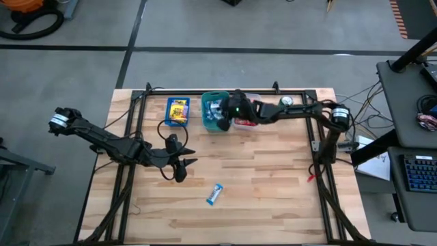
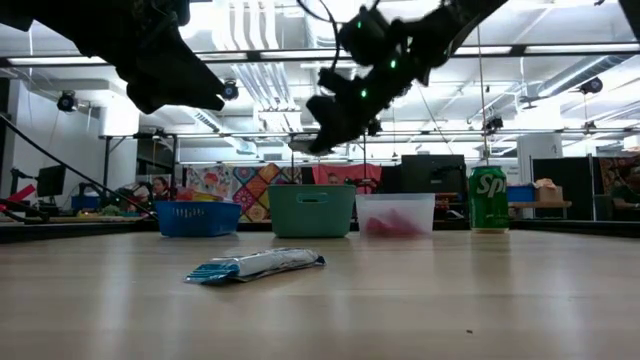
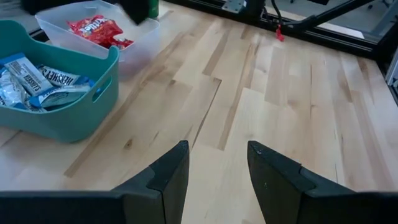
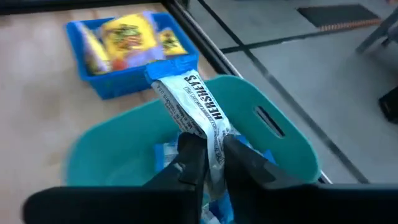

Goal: Sort candy
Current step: Put the white chocolate bar into the green bin

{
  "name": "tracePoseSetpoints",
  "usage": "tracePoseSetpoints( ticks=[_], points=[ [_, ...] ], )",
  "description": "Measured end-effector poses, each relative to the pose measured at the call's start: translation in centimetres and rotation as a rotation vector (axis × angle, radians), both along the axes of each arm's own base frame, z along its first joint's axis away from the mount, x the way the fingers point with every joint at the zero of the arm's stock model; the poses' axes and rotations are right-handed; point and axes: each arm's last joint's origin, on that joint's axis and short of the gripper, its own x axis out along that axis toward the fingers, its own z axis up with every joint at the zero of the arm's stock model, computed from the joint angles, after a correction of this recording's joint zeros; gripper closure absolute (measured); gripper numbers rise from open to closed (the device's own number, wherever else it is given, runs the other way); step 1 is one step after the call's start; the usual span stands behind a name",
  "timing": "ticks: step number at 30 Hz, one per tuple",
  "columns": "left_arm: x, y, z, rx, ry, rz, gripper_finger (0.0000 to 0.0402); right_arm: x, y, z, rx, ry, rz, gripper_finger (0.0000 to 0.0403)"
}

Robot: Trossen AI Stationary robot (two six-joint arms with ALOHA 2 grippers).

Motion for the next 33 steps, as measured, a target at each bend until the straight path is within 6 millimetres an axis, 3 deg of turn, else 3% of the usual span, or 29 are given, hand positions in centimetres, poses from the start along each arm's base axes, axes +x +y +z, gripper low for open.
tracePoseSetpoints(
  ticks=[7,11,15,22,29,33],
  points=[
    [0.1,0.0,0.1,-0.012,-0.02,0.002,0.0255,-0.1,-2.8,-1.3,0.081,-0.026,-0.054,0.0283],
    [0.6,-0.3,0.0,-0.037,-0.043,0.003,0.0255,-0.1,-2.8,-1.2,0.117,-0.045,-0.037,0.0238],
    [1.7,-1.4,-1.1,-0.064,-0.061,-0.014,0.0255,-0.2,-1.6,0.2,0.183,-0.096,0.016,0.021],
    [2.9,-4.2,-3.8,0.006,-0.022,-0.121,0.0255,-0.9,3.2,2.1,0.331,-0.041,0.163,0.0208],
    [3.6,-6.9,-6.7,0.018,0.01,-0.194,0.025,-1.2,10.2,2.0,0.357,0.047,0.244,0.022],
    [4.0,-8.5,-8.1,0.017,0.037,-0.224,0.0226,-1.8,14.4,1.6,0.316,0.103,0.23,0.0221]
  ],
)
